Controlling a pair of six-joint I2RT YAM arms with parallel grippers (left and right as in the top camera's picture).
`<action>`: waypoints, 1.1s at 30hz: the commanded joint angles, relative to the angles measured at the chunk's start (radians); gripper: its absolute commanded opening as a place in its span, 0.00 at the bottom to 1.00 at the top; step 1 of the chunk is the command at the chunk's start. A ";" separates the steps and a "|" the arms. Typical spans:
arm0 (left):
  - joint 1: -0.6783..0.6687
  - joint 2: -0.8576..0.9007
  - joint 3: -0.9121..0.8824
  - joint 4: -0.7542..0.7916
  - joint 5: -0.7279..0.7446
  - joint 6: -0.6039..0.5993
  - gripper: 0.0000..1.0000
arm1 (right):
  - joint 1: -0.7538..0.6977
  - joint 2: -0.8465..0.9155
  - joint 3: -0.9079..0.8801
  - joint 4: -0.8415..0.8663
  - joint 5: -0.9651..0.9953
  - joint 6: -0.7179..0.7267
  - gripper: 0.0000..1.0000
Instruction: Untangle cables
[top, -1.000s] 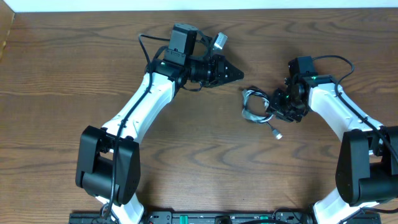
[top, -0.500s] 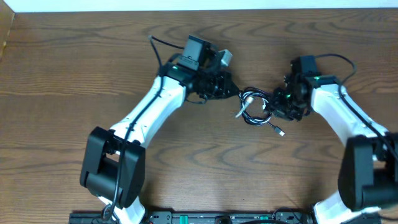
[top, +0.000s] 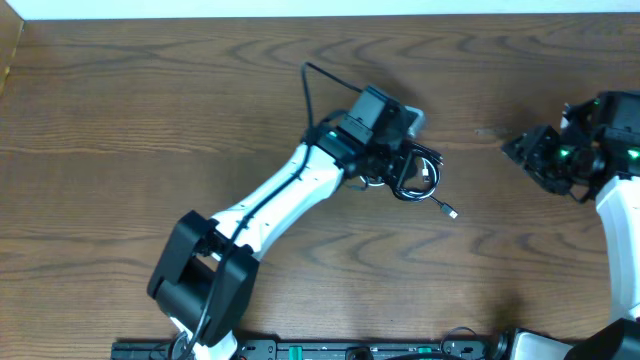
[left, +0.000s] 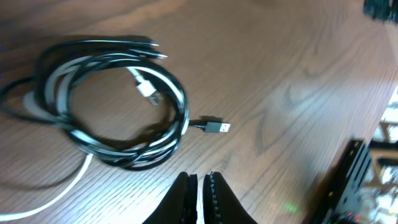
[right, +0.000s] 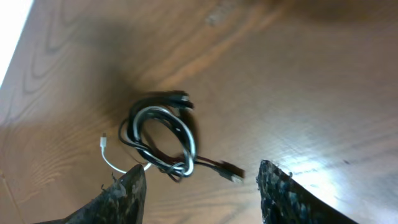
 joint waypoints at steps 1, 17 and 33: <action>-0.040 0.051 0.008 0.012 -0.020 0.113 0.10 | -0.028 -0.003 0.002 -0.029 -0.013 -0.066 0.54; -0.096 0.224 0.008 0.119 -0.021 0.188 0.10 | -0.024 -0.002 0.002 -0.080 -0.010 -0.116 0.57; -0.095 0.296 0.007 0.133 -0.069 0.188 0.07 | -0.021 -0.002 0.000 -0.087 -0.007 -0.141 0.61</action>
